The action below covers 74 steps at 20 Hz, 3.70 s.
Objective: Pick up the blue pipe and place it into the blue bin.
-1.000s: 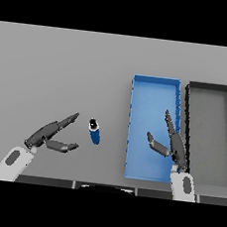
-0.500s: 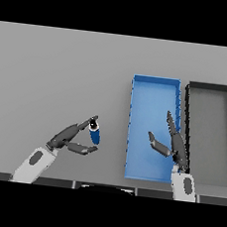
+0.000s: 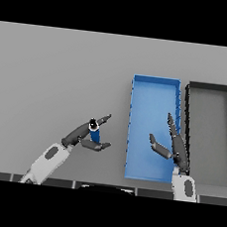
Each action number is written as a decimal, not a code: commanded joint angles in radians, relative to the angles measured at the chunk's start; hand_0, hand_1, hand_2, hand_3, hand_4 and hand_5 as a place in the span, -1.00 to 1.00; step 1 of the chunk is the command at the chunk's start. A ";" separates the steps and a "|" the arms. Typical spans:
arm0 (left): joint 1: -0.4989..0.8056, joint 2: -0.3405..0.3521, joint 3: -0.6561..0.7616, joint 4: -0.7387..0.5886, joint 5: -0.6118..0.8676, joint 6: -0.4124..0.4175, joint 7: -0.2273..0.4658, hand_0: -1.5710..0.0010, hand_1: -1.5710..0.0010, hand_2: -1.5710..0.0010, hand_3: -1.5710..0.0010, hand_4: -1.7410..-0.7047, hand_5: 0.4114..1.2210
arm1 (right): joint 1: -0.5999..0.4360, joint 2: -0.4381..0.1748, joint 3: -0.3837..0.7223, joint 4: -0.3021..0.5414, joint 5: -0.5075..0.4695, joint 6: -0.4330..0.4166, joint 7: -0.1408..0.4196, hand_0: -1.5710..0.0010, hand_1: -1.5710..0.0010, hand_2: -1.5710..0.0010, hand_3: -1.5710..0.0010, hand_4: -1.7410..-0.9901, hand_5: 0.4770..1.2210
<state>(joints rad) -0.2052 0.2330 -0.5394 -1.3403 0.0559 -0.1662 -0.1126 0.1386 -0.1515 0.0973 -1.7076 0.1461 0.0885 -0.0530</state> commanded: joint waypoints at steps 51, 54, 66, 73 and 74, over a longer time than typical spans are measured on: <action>-0.072 -0.092 -0.050 -0.257 0.050 -0.005 0.118 -1.00 -1.00 -1.00 -0.84 -0.98 1.00 | -0.386 -0.247 0.075 -0.218 -0.681 0.470 0.312 1.00 1.00 1.00 1.00 0.07 -0.95; -0.069 -0.093 -0.055 -0.268 0.050 -0.008 0.115 -1.00 -1.00 -1.00 -0.83 -0.98 1.00 | -0.447 -0.247 0.120 -0.231 -0.691 0.490 0.356 1.00 1.00 1.00 1.00 0.11 -0.98; -0.069 -0.083 -0.036 -0.241 0.046 -0.064 0.062 -1.00 -1.00 -1.00 -0.98 -0.51 1.00 | -0.670 -0.095 0.261 -0.098 -0.610 0.527 0.434 1.00 1.00 1.00 1.00 0.43 -0.93; -0.090 -0.066 -0.046 -0.263 -0.028 -0.032 0.150 -1.00 -0.96 -1.00 -0.54 -0.85 1.00 | -0.769 -0.031 0.293 -0.013 -0.616 0.559 0.416 -0.11 -0.12 -0.12 0.01 -0.32 -0.90; -0.069 -0.072 -0.044 -0.262 -0.016 -0.034 0.128 -1.00 -0.97 -1.00 -0.63 -0.88 1.00 | -0.776 -0.032 0.294 -0.006 -0.630 0.552 0.431 -0.29 -0.29 -0.30 -0.12 -0.43 -0.75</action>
<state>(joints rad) -0.2734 0.1610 -0.5832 -1.6023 0.0410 -0.2010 0.0181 -0.6377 -0.1834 0.3910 -1.7139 -0.4841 0.6410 0.3782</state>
